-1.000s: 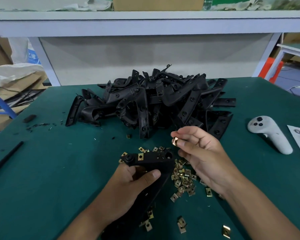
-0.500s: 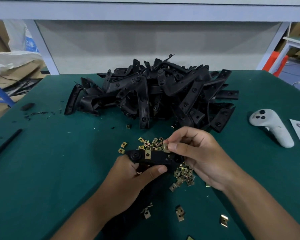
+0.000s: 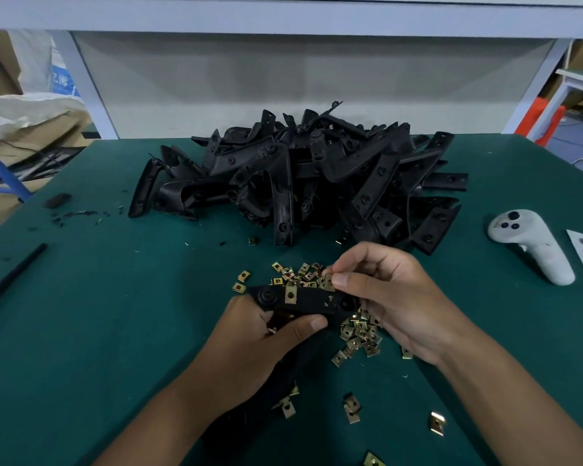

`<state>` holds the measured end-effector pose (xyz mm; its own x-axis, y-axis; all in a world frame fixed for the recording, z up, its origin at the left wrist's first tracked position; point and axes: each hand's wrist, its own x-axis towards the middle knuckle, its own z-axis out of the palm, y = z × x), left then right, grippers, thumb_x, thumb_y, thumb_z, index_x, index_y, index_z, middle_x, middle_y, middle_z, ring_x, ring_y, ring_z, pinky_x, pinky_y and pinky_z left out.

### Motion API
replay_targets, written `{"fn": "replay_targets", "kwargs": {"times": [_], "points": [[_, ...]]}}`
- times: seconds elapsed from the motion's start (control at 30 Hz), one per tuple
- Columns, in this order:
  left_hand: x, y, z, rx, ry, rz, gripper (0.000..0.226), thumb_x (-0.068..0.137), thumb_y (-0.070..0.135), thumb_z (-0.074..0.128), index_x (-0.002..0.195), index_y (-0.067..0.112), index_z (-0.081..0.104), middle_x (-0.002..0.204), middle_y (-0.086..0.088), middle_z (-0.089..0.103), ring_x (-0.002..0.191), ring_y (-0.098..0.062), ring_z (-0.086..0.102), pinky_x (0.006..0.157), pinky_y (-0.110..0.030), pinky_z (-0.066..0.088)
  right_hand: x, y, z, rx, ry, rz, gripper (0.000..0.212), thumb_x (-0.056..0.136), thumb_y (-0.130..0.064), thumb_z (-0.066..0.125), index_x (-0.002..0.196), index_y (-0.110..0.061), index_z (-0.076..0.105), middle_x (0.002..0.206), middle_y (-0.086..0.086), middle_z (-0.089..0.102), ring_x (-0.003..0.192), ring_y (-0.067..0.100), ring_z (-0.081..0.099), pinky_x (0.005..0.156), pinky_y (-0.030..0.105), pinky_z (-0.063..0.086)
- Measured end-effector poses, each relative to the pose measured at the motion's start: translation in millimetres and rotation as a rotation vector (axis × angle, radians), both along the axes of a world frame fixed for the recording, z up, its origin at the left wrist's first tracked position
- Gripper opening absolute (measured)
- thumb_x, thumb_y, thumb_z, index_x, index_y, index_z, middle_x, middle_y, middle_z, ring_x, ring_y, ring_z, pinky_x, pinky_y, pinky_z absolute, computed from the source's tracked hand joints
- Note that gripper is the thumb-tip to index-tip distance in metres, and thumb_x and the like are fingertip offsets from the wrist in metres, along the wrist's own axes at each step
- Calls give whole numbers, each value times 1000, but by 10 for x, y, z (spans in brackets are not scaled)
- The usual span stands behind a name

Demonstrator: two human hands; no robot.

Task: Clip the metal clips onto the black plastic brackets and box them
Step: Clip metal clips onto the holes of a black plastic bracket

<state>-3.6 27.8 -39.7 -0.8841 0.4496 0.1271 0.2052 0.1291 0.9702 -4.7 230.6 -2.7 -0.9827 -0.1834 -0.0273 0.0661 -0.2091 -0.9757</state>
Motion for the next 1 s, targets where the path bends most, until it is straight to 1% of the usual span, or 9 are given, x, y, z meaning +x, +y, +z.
{"fn": "replay_targets", "kwargs": {"times": [0.07,0.2,0.33,0.47,0.57,0.67,0.77,0.9,1.0], "points": [[-4,2,-9,-24,8,2,21,86,57,65,105,55,73,98,17,77,90,-8,73,72,-23,59,2,1,3,-3,-11,-3,11,66,-18,80,76,-22,78,90,8,75,82,12,71,72,19,56],[-13,-8,-14,-36,16,14,20,86,58,65,104,52,74,89,17,77,76,-6,72,61,-20,55,-2,-6,-11,8,-18,-18,13,63,-23,82,75,-24,78,91,7,74,81,12,70,73,22,58],[-17,-8,-12,-54,55,7,22,88,55,63,108,52,73,101,21,76,93,-2,72,75,-16,55,-9,-32,-43,-14,-38,-16,10,65,-22,81,75,-25,78,89,4,75,78,13,70,70,26,59],[-13,-3,-17,-53,37,12,19,91,52,68,109,51,73,101,19,77,93,-6,73,75,-22,58,-8,-42,-51,-25,-40,-6,9,68,-20,79,75,-25,77,86,4,74,77,12,69,68,25,58],[-14,-1,0,-34,32,-1,21,91,45,66,110,48,74,98,22,76,91,3,71,69,-10,52,-10,-31,-50,-26,-38,-1,8,68,-19,78,74,-25,77,86,4,74,76,13,68,68,26,59],[5,8,29,-19,41,-22,20,90,39,66,106,47,76,82,30,72,73,15,65,61,1,42,-6,-15,-42,-11,-26,8,8,68,-18,78,73,-23,76,81,4,71,72,12,67,67,25,59],[16,7,37,-46,93,-30,21,91,36,67,104,52,74,77,35,69,68,20,60,58,2,39,-3,17,-27,66,-1,16,11,71,-12,77,71,-22,75,81,5,70,73,12,67,66,23,57],[2,-16,35,-114,167,-17,25,92,35,69,104,57,72,78,37,67,66,18,59,57,2,38,-16,88,-14,203,78,45,33,84,6,74,72,-25,74,85,2,73,75,12,67,68,20,54],[-7,-21,33,-119,160,-37,22,91,39,68,107,53,73,88,36,70,79,19,62,65,1,41,-18,112,1,219,75,78,21,78,-5,76,73,-25,74,87,2,74,79,13,69,72,22,56]]}}
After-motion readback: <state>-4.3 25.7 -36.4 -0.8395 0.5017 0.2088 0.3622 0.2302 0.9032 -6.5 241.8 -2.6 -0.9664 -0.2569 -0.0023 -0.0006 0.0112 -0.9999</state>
